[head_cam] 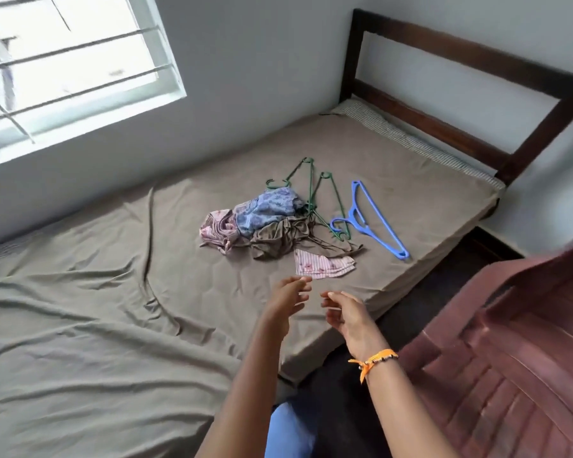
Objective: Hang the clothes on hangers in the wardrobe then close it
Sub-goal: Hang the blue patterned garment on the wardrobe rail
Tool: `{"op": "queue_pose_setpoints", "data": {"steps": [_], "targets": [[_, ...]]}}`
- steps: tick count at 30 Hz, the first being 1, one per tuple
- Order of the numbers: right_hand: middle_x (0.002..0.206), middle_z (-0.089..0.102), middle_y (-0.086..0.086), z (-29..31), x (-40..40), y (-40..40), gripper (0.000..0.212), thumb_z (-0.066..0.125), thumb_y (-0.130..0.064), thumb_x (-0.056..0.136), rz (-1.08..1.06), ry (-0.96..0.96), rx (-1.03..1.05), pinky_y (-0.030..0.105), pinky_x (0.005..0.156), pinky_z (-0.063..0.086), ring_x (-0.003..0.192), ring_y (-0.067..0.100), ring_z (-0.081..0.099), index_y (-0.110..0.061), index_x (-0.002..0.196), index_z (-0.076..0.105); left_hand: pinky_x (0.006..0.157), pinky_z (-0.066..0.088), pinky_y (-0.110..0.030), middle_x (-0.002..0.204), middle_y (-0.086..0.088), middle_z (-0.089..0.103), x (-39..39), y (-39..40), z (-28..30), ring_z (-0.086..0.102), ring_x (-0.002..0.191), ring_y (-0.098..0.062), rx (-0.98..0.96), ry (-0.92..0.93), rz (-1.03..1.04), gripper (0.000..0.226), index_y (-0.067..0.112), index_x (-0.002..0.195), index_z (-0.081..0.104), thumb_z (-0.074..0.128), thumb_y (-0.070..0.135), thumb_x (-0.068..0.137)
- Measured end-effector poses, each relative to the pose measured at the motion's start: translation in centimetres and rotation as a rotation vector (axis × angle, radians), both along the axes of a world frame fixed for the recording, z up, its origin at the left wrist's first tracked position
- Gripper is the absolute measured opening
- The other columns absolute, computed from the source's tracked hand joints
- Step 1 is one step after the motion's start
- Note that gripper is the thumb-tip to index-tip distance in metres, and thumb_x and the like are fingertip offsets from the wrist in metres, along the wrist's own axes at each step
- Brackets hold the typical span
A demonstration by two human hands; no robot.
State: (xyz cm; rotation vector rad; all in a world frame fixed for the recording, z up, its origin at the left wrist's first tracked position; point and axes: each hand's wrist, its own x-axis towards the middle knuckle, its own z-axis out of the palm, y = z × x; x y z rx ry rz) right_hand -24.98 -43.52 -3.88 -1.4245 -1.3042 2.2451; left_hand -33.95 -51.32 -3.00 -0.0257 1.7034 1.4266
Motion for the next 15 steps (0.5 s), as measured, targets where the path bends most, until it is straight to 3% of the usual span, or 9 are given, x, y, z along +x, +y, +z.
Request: {"op": "queue_pose_setpoints", "data": {"steps": [5, 11, 15], "targets": [[0.070, 0.054, 0.004, -3.4, -8.0, 5.6, 0.026, 0.043, -0.006, 0.096, 0.036, -0.095, -0.029, 0.020, 0.059, 0.038, 0.063, 0.011, 0.047, -0.008, 0.079, 0.062, 0.069, 0.041, -0.021, 0.080, 0.004, 0.057, -7.6, 5.2, -2.8, 0.051, 0.069, -0.008, -0.089, -0.076, -0.008, 0.017, 0.014, 0.108, 0.062, 0.051, 0.018, 0.095], [0.072, 0.053, 0.003, -7.5, -18.2, 11.3, 0.026, 0.038, -0.004, 0.097, 0.191, -0.135, -0.039, 0.017, 0.054, 0.034, 0.058, 0.010, 0.042, -0.010, 0.082, 0.059, 0.066, 0.037, -0.020, 0.076, 0.006, 0.056, -15.2, 9.3, -6.4, 0.048, 0.065, -0.007, -0.151, -0.142, 0.016, 0.018, 0.021, 0.085, 0.060, 0.047, 0.015, 0.097], [0.082, 0.054, 0.001, -11.6, -26.4, 15.4, 0.024, 0.037, -0.002, 0.098, 0.358, -0.118, -0.005, 0.019, 0.056, 0.037, 0.061, 0.011, 0.045, -0.006, 0.109, 0.057, 0.063, 0.035, -0.019, 0.076, 0.005, 0.056, -19.6, 10.9, -9.2, 0.047, 0.063, -0.007, -0.186, -0.158, 0.084, 0.017, 0.022, 0.086, 0.059, 0.048, 0.015, 0.097]]}}
